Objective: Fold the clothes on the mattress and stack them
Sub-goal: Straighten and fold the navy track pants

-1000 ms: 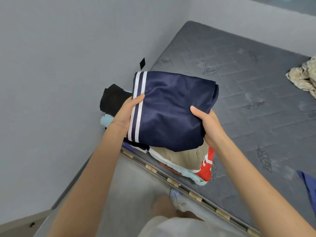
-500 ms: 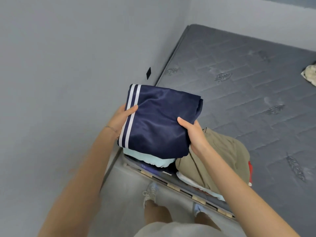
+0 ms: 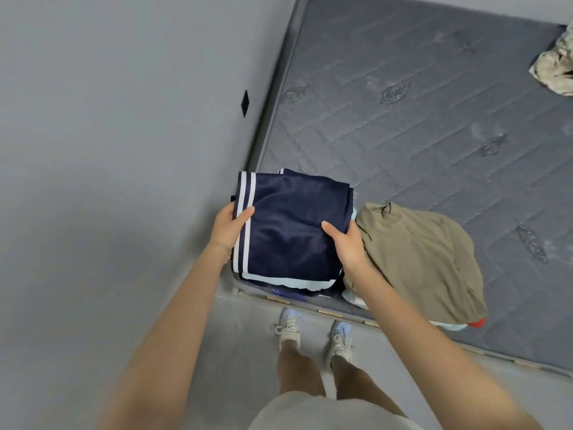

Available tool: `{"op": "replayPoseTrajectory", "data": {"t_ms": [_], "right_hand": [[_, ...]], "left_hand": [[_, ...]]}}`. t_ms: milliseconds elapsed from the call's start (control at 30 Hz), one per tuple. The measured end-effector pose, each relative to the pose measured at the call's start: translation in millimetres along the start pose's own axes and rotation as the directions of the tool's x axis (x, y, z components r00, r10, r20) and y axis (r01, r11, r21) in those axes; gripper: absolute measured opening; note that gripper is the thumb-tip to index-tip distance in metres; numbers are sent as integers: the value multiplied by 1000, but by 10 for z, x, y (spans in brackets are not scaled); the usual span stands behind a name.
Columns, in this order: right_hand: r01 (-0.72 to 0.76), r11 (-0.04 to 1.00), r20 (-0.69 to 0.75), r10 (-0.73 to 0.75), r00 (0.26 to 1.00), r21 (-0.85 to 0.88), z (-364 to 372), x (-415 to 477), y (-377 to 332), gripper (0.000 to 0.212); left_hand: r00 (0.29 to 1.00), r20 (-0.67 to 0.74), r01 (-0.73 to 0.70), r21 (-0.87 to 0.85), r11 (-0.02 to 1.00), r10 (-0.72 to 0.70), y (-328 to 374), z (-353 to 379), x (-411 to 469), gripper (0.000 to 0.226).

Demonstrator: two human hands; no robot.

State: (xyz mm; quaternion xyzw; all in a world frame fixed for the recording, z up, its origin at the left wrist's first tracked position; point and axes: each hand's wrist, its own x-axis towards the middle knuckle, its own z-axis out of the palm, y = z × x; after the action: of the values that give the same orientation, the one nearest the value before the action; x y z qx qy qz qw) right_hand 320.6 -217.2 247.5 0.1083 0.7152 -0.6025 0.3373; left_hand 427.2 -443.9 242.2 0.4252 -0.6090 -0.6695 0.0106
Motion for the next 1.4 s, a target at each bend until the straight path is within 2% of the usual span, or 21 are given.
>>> {"op": "replayPoseTrajectory", "data": {"t_ms": [67, 133, 233, 333, 700, 800, 900, 1000, 1100, 1200, 1400], "right_hand": [[4, 1000, -28, -4, 1000, 29, -27, 45, -37, 46], [-21, 1000, -37, 22, 999, 13, -51, 85, -42, 48], [-76, 995, -69, 71, 995, -62, -42, 142, -13, 46], [-72, 985, -86, 58, 995, -159, -21, 156, 26, 46], [-90, 983, -117, 72, 991, -162, -104, 78, 103, 43], [-80, 980, -106, 61, 993, -182, -128, 47, 115, 44], [-111, 967, -97, 91, 991, -229, -133, 28, 142, 49], [-115, 958, -103, 90, 991, -261, -152, 5, 139, 48], [-100, 948, -117, 67, 991, -302, -186, -26, 134, 47], [-95, 964, -132, 64, 989, -248, -209, -58, 129, 47], [-49, 974, -173, 11, 985, -220, -224, -82, 144, 36]], "left_hand": [[999, 15, -35, -19, 999, 35, 79, 28, 47, 23], [999, 11, -45, 1, 999, 45, 112, 76, 96, 20], [1000, -3, 24, 77, 997, -24, 65, 166, 158, 27], [995, -22, 100, 122, 987, -98, 8, 195, 184, 34], [985, 13, 173, 87, 981, -175, -31, 131, 128, 24], [988, -10, 152, 115, 982, -152, -61, 144, 71, 26], [992, -100, 101, 196, 975, -82, -94, 179, 52, 23], [988, -155, 60, 260, 964, -20, -95, 198, 42, 35], [986, -166, 18, 303, 953, 34, -67, 207, 34, 50], [984, -169, 3, 343, 939, 58, -26, 220, 55, 61], [984, -162, -5, 377, 926, 71, 9, 239, 84, 67]]}}
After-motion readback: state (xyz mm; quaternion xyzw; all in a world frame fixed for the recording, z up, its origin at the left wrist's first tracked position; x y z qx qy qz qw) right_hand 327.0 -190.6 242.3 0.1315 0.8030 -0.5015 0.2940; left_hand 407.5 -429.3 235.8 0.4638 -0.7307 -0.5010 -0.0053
